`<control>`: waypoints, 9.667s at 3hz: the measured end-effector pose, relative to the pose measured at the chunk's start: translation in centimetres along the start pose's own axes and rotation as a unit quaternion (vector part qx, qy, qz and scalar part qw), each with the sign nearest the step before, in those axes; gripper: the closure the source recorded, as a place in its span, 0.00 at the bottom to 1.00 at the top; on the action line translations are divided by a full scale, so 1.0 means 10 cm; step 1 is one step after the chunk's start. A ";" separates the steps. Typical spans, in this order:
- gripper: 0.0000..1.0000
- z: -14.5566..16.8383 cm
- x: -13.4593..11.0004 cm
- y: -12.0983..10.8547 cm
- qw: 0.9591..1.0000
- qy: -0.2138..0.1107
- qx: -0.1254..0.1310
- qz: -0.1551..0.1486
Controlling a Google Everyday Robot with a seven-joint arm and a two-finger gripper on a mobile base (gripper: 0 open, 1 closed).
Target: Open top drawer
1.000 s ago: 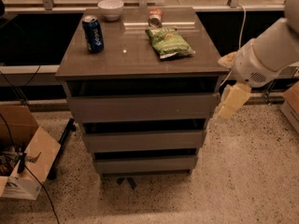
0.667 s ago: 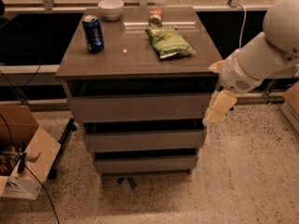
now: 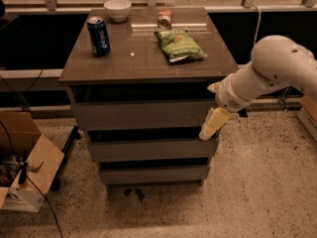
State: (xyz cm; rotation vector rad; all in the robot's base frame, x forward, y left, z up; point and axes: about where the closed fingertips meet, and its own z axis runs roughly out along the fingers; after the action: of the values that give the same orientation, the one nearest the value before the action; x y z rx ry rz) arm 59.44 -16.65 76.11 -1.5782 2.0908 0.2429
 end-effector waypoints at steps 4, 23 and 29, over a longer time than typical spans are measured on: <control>0.25 1.16 0.31 -0.55 0.998 -0.026 -0.051 0.038; 0.82 0.37 0.70 0.61 0.984 -0.011 -0.153 0.087; 0.09 0.18 1.08 1.53 0.965 0.017 -0.217 0.148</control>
Offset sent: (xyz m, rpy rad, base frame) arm 0.0833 -0.0015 -0.1063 0.1019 0.0773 -0.0263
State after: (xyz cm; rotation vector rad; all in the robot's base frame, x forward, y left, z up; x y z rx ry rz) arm 43.50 -20.27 66.90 -1.4919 2.4140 0.8327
